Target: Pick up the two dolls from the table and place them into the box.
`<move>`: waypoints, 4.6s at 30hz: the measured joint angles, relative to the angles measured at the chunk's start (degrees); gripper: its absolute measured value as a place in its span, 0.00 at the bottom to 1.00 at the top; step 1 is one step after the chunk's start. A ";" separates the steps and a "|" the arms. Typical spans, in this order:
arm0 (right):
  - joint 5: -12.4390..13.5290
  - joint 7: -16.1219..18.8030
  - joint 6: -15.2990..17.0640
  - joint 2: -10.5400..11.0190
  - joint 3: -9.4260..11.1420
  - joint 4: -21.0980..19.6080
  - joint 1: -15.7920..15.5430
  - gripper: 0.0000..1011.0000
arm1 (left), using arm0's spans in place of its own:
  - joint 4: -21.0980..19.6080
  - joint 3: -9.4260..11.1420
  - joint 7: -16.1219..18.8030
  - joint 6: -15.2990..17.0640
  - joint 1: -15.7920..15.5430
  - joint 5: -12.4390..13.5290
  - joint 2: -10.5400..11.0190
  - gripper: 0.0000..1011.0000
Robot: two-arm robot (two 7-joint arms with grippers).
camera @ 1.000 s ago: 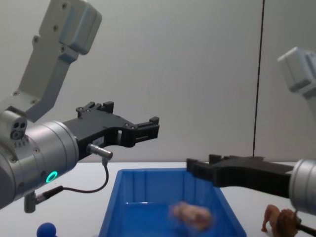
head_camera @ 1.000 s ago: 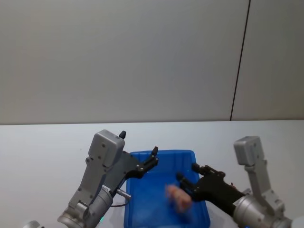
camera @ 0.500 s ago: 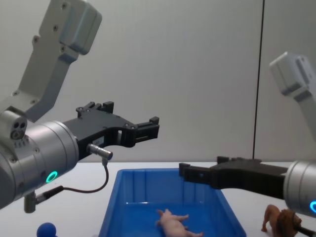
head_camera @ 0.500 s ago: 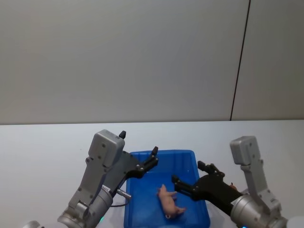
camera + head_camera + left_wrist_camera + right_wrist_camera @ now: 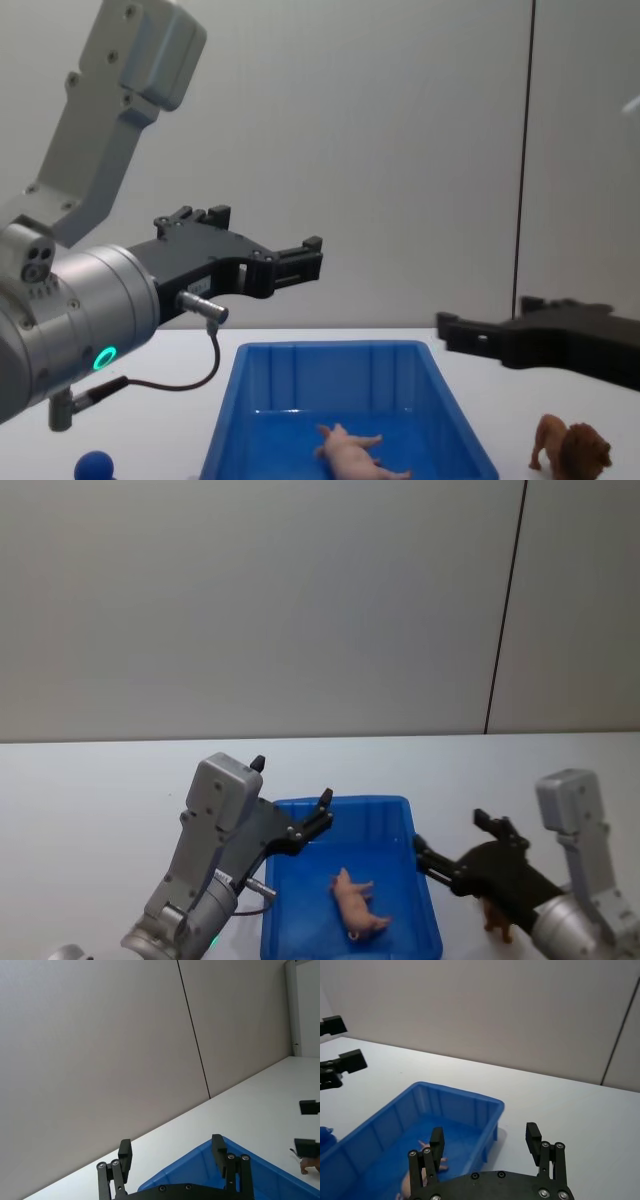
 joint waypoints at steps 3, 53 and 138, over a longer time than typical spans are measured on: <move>0.23 -1.36 -0.01 0.90 0.50 -1.30 -1.13 0.99 | 0.00 0.00 0.00 0.00 0.00 0.00 0.00 0.99; -2.47 -1.84 -3.37 4.59 1.58 3.23 -6.22 0.42 | 0.00 0.00 0.00 0.00 0.00 0.00 0.00 0.99; -0.31 -8.81 -7.38 1.95 1.59 -3.45 -5.39 0.99 | -0.03 -0.08 -0.01 0.37 0.12 -0.09 0.06 0.99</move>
